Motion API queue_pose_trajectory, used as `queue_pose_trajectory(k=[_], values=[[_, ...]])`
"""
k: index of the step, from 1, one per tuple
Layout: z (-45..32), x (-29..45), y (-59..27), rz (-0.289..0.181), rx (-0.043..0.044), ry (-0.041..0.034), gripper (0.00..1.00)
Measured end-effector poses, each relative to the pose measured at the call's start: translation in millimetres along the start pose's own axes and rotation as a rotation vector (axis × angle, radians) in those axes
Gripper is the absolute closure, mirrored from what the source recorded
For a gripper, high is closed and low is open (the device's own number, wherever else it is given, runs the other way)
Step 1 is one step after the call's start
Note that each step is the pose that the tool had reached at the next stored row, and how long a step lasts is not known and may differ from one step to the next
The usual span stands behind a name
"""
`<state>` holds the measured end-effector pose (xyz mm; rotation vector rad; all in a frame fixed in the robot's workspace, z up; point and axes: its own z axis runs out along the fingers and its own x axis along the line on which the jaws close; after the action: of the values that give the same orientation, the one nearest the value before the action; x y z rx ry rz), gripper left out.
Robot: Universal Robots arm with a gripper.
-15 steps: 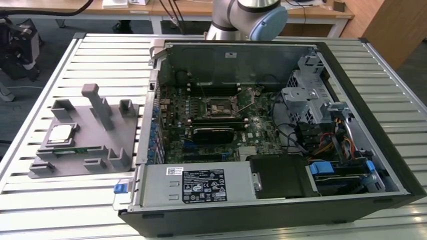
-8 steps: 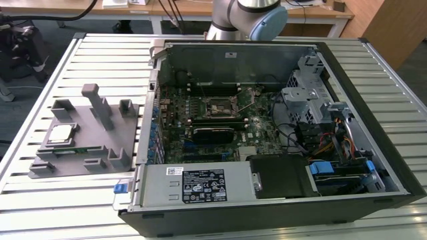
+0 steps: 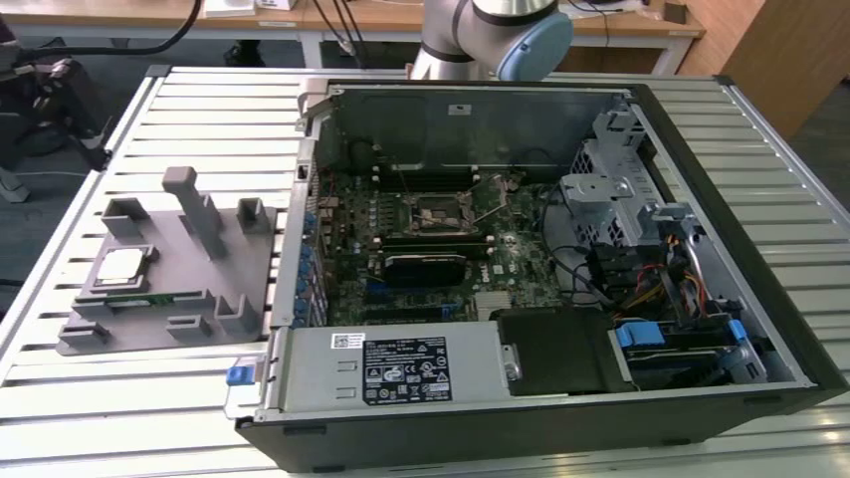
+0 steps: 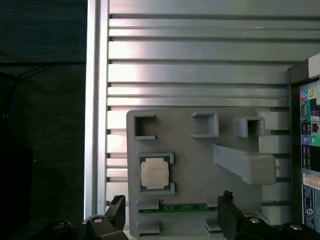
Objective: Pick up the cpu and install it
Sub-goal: 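Pick up the cpu and move it towards the insertion slot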
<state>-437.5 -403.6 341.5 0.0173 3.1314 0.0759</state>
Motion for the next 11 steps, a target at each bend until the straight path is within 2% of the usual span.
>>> queue_pose_trajectory(k=[4,11], values=[[7.2,0.1,-0.4,-0.007,-0.0001,0.0028,0.18],[20.0,0.2,-1.9,-0.02,0.0,0.0142,0.18]])
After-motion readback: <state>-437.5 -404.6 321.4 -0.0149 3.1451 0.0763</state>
